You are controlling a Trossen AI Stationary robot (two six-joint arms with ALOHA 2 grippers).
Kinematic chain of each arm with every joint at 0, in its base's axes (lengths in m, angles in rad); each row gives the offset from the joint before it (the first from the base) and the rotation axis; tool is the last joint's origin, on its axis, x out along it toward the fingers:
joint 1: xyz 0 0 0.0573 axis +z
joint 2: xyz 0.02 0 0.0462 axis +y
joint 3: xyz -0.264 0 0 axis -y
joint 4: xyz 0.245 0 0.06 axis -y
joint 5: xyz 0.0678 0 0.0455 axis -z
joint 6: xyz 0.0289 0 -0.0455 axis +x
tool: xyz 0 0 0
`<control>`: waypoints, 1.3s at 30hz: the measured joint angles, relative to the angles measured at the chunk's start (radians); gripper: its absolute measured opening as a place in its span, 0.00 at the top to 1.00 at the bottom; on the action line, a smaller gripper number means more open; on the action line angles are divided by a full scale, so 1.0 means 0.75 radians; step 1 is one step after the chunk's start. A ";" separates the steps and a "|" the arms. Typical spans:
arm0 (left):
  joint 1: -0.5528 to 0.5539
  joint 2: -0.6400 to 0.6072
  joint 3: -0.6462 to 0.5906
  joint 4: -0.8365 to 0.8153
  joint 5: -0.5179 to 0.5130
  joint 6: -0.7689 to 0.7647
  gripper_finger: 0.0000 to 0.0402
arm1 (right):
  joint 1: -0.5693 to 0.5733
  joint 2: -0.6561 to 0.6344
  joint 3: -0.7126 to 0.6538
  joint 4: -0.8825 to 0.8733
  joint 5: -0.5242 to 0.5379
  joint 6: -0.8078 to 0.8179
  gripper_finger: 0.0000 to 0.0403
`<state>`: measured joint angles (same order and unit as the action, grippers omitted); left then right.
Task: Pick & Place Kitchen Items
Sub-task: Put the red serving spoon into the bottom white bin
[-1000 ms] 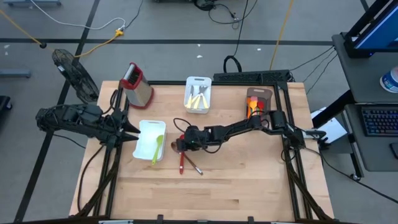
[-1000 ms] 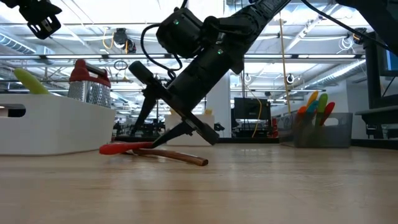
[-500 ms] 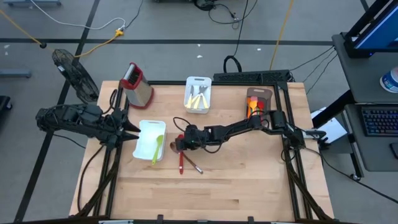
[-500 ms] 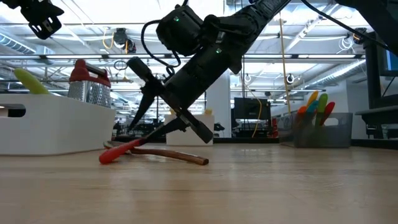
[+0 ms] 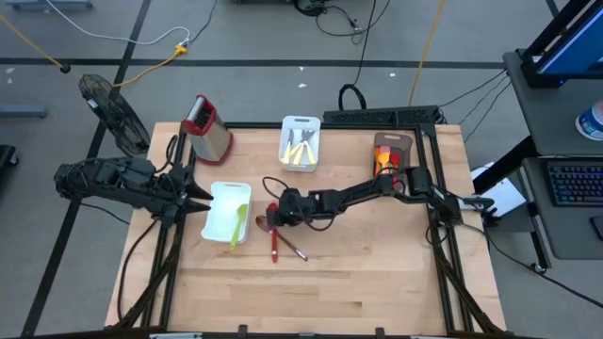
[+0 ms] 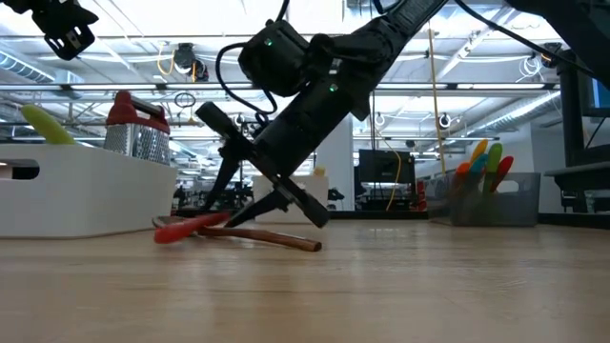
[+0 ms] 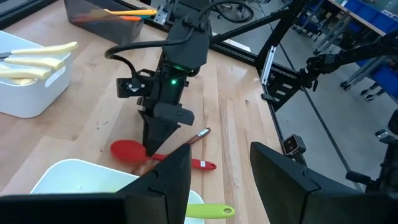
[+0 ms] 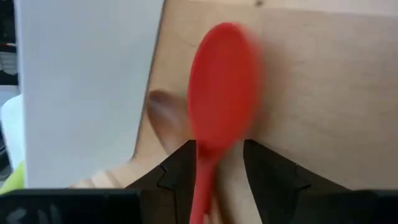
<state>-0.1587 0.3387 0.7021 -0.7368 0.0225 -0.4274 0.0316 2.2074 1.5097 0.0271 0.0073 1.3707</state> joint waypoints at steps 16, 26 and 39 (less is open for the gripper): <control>0.000 0.000 0.000 0.000 0.000 0.004 0.58 | -0.032 0.000 0.000 0.008 0.035 -0.039 0.87; 0.000 0.000 0.000 -0.001 0.000 0.002 0.58 | -0.034 -0.001 0.001 0.007 0.030 -0.063 0.97; 0.000 0.000 0.000 -0.001 0.001 -0.005 0.58 | -0.033 -0.004 -0.001 0.096 0.018 0.000 0.99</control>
<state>-0.1589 0.3389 0.7021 -0.7372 0.0234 -0.4309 0.0071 2.2044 1.5093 0.0992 0.0209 1.3710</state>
